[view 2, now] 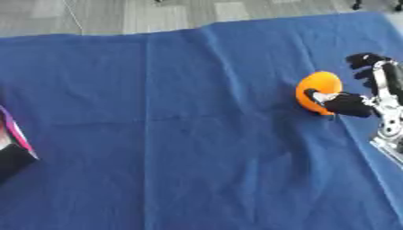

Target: Pick up the objects with one hand, pass them to the other hand, and then place them into the box on the other side of the table.

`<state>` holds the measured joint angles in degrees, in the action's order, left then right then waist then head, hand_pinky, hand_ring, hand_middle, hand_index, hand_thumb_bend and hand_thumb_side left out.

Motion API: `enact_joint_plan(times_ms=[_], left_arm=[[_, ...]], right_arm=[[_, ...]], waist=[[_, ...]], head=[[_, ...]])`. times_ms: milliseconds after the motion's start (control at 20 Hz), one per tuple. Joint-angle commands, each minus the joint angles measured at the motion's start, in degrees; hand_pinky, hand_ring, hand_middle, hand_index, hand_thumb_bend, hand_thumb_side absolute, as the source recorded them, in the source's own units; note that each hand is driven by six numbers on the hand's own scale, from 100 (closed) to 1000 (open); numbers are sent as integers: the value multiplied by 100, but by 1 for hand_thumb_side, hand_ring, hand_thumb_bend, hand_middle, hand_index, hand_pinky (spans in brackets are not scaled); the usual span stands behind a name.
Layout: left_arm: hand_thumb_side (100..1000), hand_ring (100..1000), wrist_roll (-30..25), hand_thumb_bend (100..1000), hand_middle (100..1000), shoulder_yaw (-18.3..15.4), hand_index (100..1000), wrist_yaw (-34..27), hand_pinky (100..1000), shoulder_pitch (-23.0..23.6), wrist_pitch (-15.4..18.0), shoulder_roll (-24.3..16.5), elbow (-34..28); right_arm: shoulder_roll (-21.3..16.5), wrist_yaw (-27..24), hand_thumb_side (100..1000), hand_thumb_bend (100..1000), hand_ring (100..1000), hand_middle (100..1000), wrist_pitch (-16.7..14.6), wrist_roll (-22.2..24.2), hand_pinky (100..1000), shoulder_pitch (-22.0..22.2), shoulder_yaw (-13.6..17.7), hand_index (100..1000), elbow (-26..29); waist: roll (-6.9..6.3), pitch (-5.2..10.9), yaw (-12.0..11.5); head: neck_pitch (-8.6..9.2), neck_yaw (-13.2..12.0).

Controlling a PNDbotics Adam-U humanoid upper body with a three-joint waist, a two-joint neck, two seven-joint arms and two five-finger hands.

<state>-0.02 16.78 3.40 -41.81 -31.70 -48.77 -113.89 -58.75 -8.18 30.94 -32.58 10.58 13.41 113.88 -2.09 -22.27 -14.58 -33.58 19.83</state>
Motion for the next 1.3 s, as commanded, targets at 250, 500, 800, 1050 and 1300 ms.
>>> enact_joint_plan(times_ms=[250, 500, 800, 1050, 1300], left_arm=[[320, 727, -12, 100, 640, -69, 740, 70, 871, -62, 13, -116, -70], [318, 728, -19, 100, 641, -57, 740, 95, 871, -50, 12, -111, -70], [317, 727, 2, 100, 641, -69, 740, 101, 872, -45, 28, -112, -70], [315, 728, 18, 100, 642, -73, 740, 92, 872, -39, 36, -108, -70], [318, 728, 10, 100, 642, -60, 740, 103, 872, -30, 39, -99, -70]], right_arm=[[-101, 109, 245, 698, 730, 699, 2102, -1939, 739, 107, -110, 771, 71], [-58, 90, 259, 675, 724, 692, 2103, -1939, 737, 169, -154, 764, 71], [26, 170, 250, 658, 712, 677, 2103, -1939, 729, 249, -40, 755, 71], [69, 57, 225, 621, 668, 628, 2103, -1939, 685, 191, 11, 737, 71], [24, -68, 148, 466, 606, 529, 2103, -1939, 663, 39, 140, 660, 71]], waist=[[-67, -8, -11], [-67, -31, -23], [-67, -50, -21], [-78, -52, -20], [-80, -41, -8]], head=[[60, 36], [77, 46], [97, 41], [96, 36], [102, 33]])
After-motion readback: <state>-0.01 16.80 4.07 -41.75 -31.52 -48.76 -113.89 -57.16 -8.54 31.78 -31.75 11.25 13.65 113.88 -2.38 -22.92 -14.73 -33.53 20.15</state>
